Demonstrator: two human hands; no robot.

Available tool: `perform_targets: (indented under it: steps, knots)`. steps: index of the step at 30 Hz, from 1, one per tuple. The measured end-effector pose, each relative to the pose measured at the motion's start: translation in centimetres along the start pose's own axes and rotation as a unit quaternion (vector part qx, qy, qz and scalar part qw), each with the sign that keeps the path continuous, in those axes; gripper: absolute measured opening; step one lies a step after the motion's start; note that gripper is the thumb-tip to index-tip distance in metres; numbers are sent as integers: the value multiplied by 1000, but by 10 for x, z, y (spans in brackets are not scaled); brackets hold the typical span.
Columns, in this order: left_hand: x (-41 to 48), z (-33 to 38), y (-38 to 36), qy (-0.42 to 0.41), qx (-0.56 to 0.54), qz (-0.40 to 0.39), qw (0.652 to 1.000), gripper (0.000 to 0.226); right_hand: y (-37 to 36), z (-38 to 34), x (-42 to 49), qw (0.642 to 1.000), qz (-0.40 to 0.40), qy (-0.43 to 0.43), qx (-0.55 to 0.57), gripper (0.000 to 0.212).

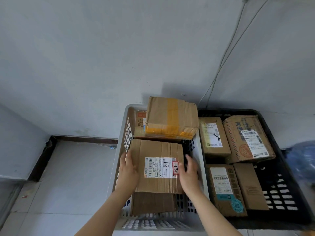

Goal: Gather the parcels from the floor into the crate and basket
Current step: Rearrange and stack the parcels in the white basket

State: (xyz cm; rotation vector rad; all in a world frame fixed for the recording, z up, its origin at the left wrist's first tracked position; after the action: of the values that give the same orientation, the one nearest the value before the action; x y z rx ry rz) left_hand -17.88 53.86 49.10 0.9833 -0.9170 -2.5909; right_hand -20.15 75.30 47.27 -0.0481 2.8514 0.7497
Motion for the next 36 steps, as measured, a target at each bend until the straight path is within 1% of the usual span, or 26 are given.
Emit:
perform_targets:
  steps: [2, 3, 4, 5, 7, 10, 11, 12, 14, 15, 17, 19, 20, 21, 24, 26, 27, 28, 31, 32, 33, 35, 36]
  knots:
    - [4, 25, 11, -48, -35, 54, 997, 61, 19, -21, 16, 991, 129, 9, 25, 46]
    - [9, 38, 17, -62, -59, 77, 993, 58, 27, -31, 26, 984, 171, 15, 46, 46]
    - [15, 52, 23, -66, -87, 88, 990, 56, 34, -40, 37, 979, 192, 23, 61, 48]
    - [19, 67, 29, -68, -114, 85, 988, 54, 40, -47, 50, 977, 196, 33, 73, 51]
    - [31, 95, 34, -67, -158, 31, 985, 55, 46, -59, 73, 979, 178, 38, 92, 54]
    - [44, 117, 30, -37, -195, -90, 976, 59, 46, -69, 92, 988, 119, -8, 103, 56]
    - [44, 119, 28, -26, -198, -109, 974, 60, 46, -71, 93, 989, 99, -23, 108, 58]
    - [44, 118, 25, -20, -205, -112, 972, 60, 46, -72, 92, 989, 90, -30, 116, 59]
    - [41, 114, 24, -23, -237, -87, 967, 54, 47, -72, 84, 984, 107, -24, 139, 55]
    - [36, 111, 27, -26, -253, -67, 965, 47, 48, -71, 77, 981, 125, -16, 149, 50]
    - [31, 102, 31, -21, -293, -33, 955, 33, 49, -67, 62, 973, 162, -10, 166, 33]
    - [25, 92, 36, -9, -355, -18, 935, 34, 48, -64, 47, 957, 199, -13, 211, 13]
    - [20, 88, 37, -2, -384, -17, 923, 34, 48, -64, 39, 948, 215, -13, 234, 6]
    - [14, 87, 39, -2, -395, -10, 918, 33, 49, -68, 33, 941, 230, -6, 249, 3]
    - [-6, 83, 49, -18, -376, 20, 926, 30, 57, -83, 18, 920, 273, 29, 278, 20]
    - [-18, 80, 61, -13, -388, 30, 921, 31, 69, -92, 11, 914, 284, 42, 288, 17]
    - [-23, 79, 68, -7, -393, 27, 919, 32, 75, -94, 8, 918, 268, 40, 289, 14]
    - [-26, 75, 72, 2, -389, 18, 921, 32, 78, -91, 7, 928, 233, 25, 290, 17]
    - [-39, 49, 71, 48, -319, -13, 947, 41, 75, -72, -2, 958, 81, -96, 256, 49]
    - [-42, 37, 68, 59, -294, -12, 954, 45, 72, -64, -9, 964, 42, -125, 230, 55]
    - [-44, 25, 64, 63, -270, -8, 961, 53, 69, -59, -16, 968, 16, -144, 206, 55]
    - [-45, 3, 55, 75, -248, 4, 966, 75, 61, -48, -26, 975, 13, -149, 166, 45]
    - [-45, -5, 51, 87, -246, 10, 965, 77, 57, -42, -29, 977, 15, -149, 154, 39]
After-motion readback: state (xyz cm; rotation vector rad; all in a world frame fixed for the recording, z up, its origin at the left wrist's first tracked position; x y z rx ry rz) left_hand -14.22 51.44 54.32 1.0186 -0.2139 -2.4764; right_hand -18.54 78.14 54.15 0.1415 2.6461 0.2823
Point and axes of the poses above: each hand's wrist, its own x-axis towards the middle knuckle, its own y-axis out of the back of the hand, z = x × y, the point moved 1 cm from there along x, towards the middle knuckle, and after that the axes turned 11 degrees about y, right-handed, at the moved point
